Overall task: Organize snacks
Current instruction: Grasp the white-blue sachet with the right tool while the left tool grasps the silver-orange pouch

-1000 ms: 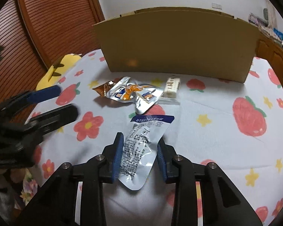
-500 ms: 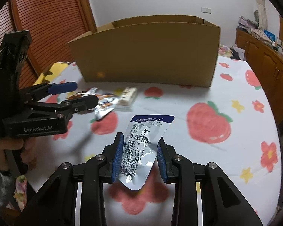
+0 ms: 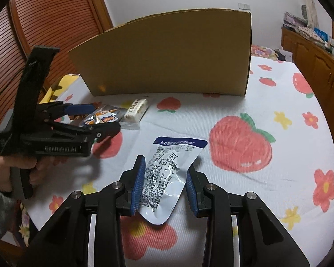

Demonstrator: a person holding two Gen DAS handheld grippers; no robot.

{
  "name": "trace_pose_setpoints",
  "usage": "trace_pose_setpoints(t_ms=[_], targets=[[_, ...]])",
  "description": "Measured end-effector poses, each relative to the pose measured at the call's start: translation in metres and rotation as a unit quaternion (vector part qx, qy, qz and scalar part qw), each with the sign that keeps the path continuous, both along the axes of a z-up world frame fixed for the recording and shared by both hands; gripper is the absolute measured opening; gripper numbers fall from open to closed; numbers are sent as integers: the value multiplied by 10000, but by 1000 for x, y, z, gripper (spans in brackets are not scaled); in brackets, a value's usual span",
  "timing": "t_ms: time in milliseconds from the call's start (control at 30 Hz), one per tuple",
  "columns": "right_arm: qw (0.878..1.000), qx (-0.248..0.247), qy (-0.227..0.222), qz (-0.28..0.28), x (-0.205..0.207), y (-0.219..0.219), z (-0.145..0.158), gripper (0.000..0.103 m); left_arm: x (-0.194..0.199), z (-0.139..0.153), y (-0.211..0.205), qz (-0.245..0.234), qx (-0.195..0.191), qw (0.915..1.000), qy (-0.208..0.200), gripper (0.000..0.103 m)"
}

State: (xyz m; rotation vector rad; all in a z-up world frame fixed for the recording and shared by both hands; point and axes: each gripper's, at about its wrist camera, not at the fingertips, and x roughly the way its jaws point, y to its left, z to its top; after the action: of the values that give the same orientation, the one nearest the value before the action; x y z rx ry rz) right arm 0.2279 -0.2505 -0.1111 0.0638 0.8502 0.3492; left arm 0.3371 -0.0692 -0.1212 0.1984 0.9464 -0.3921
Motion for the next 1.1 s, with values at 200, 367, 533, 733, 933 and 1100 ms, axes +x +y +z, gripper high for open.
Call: trace_pose_setpoints(t_ms=[200, 367, 533, 733, 933, 1100], targets=[[10000, 0, -30, 8, 0, 2, 0, 34, 3, -1, -6, 1, -1, 10000, 26, 90], [9999, 98, 20, 14, 1, -1, -1, 34, -4, 1, -3, -65, -45, 10000, 3, 85], [10000, 25, -35, 7, 0, 1, 0, 34, -19, 4, 1, -93, -173, 9998, -59, 81], [10000, -15, -59, -2, -1, 2, 0, 34, -33, 6, 9, -102, -173, 9997, -143, 79], [10000, -34, -66, -9, -2, 3, 0, 34, -38, 3, 6, -160, -214, 9996, -73, 81], [10000, -56, -73, -16, -2, 4, 0, 34, -40, -2, 3, -229, -36, 9997, -74, 85]])
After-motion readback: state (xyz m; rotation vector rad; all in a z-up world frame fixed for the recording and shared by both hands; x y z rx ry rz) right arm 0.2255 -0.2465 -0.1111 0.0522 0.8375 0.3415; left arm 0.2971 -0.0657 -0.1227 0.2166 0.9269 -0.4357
